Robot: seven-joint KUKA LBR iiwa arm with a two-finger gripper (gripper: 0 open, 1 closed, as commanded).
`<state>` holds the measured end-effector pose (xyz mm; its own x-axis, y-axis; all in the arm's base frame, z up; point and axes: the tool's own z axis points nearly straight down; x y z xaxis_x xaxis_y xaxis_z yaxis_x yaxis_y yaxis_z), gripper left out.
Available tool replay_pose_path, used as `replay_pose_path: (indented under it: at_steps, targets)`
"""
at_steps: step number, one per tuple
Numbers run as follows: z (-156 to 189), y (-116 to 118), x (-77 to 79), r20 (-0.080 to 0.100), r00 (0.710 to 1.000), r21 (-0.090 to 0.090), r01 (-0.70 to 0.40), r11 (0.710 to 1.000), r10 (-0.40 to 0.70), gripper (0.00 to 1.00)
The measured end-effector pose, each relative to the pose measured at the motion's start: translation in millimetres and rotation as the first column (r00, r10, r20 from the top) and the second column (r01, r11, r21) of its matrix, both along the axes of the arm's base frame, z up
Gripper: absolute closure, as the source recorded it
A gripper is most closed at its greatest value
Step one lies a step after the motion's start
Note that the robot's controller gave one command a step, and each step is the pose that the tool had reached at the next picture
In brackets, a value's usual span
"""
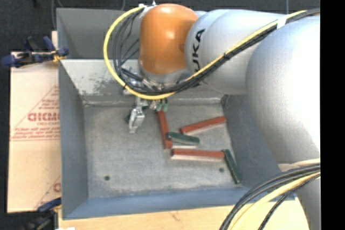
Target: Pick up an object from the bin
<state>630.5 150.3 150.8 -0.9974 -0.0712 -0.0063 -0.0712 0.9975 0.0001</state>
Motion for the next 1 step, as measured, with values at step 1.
replay_pose_path:
  at_steps: [1]
  targets:
    - [-1.9, -59.1, -2.0, -0.003, 0.998, 0.001, -0.066, 0.998, 0.066, 0.0]
